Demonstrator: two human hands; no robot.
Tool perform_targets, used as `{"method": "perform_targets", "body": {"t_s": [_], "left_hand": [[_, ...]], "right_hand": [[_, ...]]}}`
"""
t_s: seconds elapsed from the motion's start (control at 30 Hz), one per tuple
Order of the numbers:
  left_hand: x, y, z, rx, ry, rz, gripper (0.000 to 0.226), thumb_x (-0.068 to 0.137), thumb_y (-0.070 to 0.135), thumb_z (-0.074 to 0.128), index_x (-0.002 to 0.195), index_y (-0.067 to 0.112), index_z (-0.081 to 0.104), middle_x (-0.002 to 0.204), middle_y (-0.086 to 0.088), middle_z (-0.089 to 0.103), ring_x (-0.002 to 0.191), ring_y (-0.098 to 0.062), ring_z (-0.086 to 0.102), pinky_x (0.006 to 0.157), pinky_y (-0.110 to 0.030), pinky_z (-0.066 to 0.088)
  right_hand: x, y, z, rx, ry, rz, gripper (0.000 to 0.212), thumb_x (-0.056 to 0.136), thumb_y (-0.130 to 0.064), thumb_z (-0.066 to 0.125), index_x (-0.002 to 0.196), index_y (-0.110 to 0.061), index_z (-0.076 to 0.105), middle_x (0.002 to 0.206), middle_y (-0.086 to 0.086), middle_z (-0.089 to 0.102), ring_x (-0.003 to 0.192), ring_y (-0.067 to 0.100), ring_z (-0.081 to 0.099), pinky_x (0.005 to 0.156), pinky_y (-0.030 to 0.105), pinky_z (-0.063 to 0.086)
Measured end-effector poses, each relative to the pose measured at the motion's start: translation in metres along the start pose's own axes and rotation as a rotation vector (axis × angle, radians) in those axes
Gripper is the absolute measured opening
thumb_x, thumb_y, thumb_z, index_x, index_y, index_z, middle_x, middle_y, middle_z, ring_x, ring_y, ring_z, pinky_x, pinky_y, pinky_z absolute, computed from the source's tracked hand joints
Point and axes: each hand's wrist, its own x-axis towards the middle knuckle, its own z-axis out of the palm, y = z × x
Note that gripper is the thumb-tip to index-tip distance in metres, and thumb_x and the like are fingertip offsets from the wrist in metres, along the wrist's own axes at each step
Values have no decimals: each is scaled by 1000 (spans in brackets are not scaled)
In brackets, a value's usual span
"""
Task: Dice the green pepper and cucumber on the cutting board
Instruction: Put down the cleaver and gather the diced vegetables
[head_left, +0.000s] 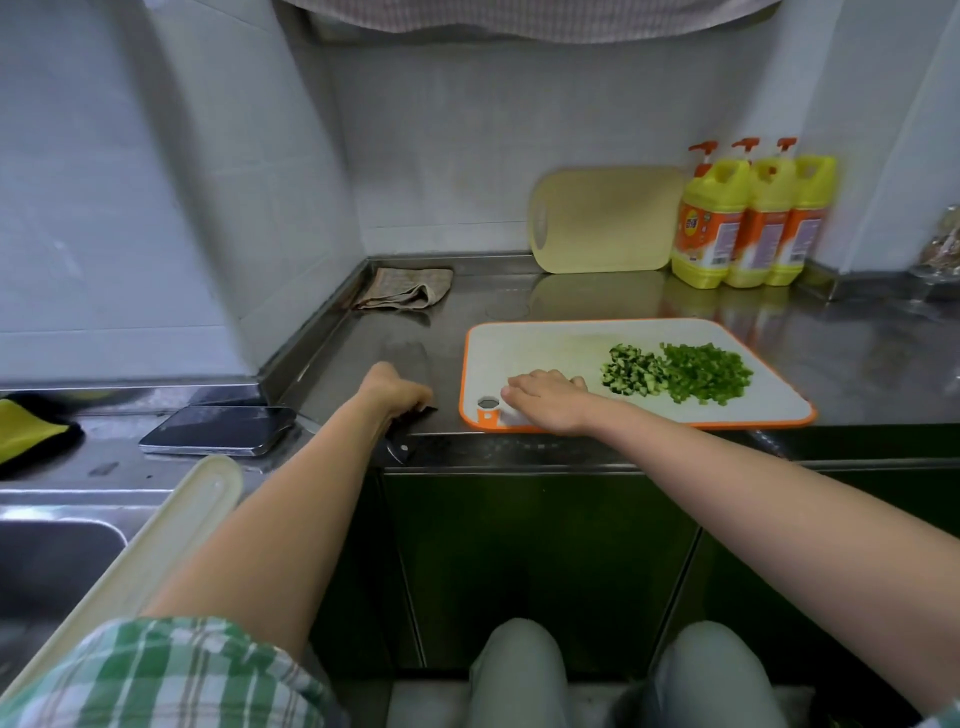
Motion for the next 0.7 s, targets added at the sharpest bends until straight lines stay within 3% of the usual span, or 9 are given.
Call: {"method": "perform_targets", "body": {"t_s": [0.07, 0.1, 0.17, 0.23, 0.33, 0.43, 0.57, 0.7], "left_hand": [[2, 0, 1, 137, 19, 18, 21, 76, 6, 68, 90, -3, 56, 78, -17, 59, 71, -30, 58, 57, -32, 46], [5, -1, 2, 238, 37, 22, 33, 78, 12, 71, 103, -4, 57, 97, -20, 62, 90, -34, 60, 71, -37, 51], [7, -2, 6, 404, 86, 15, 53, 83, 23, 70, 125, -2, 50, 127, -24, 52, 118, -39, 49, 95, -41, 46], [6, -2, 11, 499, 112, 18, 58, 88, 28, 65, 133, 0, 43, 136, -26, 43, 127, -40, 36, 103, -42, 37], [2, 2, 16, 600, 154, 3, 55, 90, 32, 59, 134, 2, 42, 139, -25, 37, 130, -39, 30, 106, -42, 31], [1, 11, 24, 585, 272, 89, 50, 90, 29, 57, 131, 2, 45, 138, -24, 38, 127, -40, 33, 103, -41, 31], [-2, 39, 57, 437, 321, 502, 39, 89, 22, 56, 126, 12, 57, 132, -16, 50, 122, -35, 40, 97, -41, 33], [-13, 80, 112, 310, 116, 870, 34, 82, 32, 56, 112, 19, 68, 120, -5, 64, 119, -28, 49, 98, -40, 36]], "right_hand": [[0, 2, 2, -15, 7, -1, 48, 102, -43, 22, 131, -16, 50, 141, 12, 44, 131, 30, 35, 100, 44, 25], [0, 3, 3, -18, 3, -5, 47, 102, -42, 23, 129, -16, 51, 140, 11, 45, 130, 29, 36, 99, 44, 25], [1, 5, 3, -10, -6, -17, 44, 101, -41, 25, 123, -16, 54, 137, 10, 48, 127, 30, 39, 96, 43, 27], [1, 9, 2, 47, 19, -42, 37, 101, -38, 31, 116, -14, 55, 133, 12, 51, 125, 32, 44, 96, 42, 32], [-8, 20, -9, 173, 143, -105, 41, 101, -29, 44, 137, -10, 50, 144, 10, 47, 133, 27, 41, 109, 39, 32], [-20, 42, -25, 249, 322, -121, 38, 98, -19, 50, 135, -8, 53, 141, 9, 51, 129, 23, 46, 105, 30, 33], [-29, 96, -41, 311, 489, -3, 36, 96, -15, 52, 131, -10, 57, 135, 8, 56, 124, 22, 50, 102, 32, 37], [-31, 152, -49, 238, 564, 144, 33, 96, -18, 49, 126, -13, 60, 134, 7, 57, 128, 26, 48, 108, 44, 36]]}}
